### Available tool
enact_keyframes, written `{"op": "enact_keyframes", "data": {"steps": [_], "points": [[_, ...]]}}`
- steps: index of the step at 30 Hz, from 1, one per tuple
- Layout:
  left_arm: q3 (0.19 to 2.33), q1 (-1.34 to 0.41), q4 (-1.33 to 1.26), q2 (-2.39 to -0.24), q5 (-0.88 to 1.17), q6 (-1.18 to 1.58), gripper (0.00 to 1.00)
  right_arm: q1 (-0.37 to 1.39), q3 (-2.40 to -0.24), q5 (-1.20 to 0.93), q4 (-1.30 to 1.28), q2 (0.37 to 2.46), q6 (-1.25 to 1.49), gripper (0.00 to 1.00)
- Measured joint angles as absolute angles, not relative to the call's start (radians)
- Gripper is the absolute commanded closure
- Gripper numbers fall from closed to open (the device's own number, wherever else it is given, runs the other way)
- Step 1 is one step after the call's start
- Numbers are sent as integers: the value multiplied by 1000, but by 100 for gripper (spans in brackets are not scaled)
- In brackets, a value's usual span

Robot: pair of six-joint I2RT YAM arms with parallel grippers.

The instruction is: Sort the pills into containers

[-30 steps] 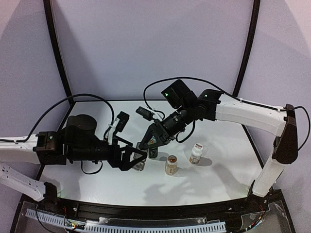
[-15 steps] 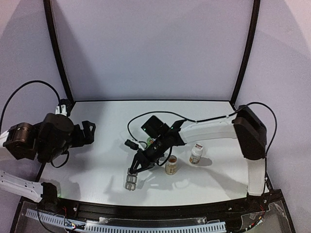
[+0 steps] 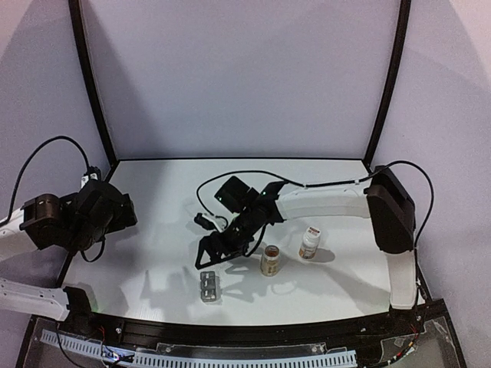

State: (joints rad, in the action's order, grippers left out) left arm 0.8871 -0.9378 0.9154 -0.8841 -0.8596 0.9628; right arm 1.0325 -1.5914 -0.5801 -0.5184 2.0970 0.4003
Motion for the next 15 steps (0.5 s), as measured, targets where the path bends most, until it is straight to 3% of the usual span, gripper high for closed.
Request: {"op": "enact_keyframes", "data": {"steps": [9, 15], "points": [[919, -750, 835, -908, -820, 861, 1, 937, -1662, -393, -652, 1794, 357, 2], [844, -344, 664, -910, -674, 774, 1, 472, -1385, -332, -527, 1533, 355, 2]]}}
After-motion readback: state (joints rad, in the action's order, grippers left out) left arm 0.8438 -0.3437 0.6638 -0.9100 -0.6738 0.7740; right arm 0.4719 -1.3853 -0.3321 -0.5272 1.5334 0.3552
